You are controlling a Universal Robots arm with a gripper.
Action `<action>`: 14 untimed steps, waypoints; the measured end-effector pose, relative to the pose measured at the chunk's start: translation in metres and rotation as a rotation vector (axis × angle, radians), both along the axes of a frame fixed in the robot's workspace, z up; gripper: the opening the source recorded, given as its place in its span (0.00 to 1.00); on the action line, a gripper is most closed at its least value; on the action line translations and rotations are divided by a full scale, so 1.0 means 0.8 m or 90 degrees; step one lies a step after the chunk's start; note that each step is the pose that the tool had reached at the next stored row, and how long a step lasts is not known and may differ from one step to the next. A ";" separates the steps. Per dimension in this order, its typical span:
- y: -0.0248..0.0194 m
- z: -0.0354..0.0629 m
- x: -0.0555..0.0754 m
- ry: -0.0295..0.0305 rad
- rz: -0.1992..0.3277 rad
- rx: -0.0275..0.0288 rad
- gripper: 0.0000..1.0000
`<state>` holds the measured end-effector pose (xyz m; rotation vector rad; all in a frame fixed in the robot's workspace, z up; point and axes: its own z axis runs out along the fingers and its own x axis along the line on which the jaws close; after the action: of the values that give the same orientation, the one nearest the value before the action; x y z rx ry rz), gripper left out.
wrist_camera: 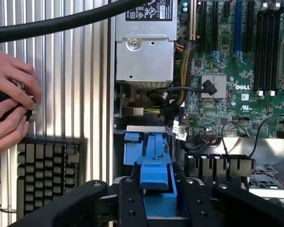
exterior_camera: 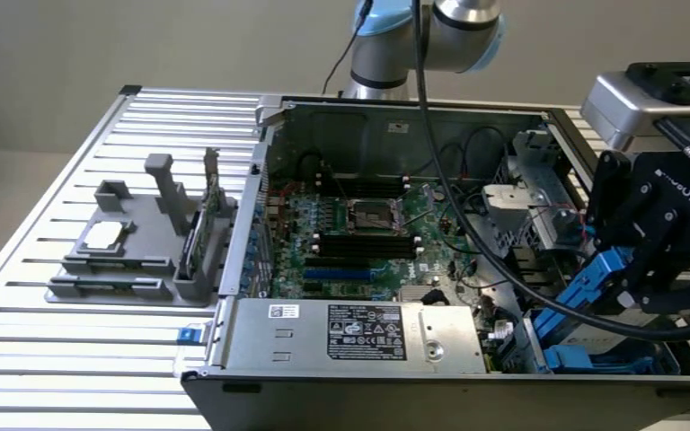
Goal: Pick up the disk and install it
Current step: 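Pick up the disk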
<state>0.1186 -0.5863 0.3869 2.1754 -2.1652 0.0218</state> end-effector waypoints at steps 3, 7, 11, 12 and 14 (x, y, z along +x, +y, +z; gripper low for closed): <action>0.0001 0.000 0.000 0.0000 0.000 -0.0034 0.34; 0.0002 0.002 0.000 0.0000 0.000 -0.0064 0.34; 0.0004 0.005 0.000 -0.0011 0.001 -0.0064 0.34; 0.0003 0.005 0.000 -0.0029 0.001 -0.0064 0.34; 0.0005 0.006 0.000 -0.0120 0.003 -0.0068 0.34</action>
<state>0.1182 -0.5859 0.3917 2.1839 -2.1643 0.0543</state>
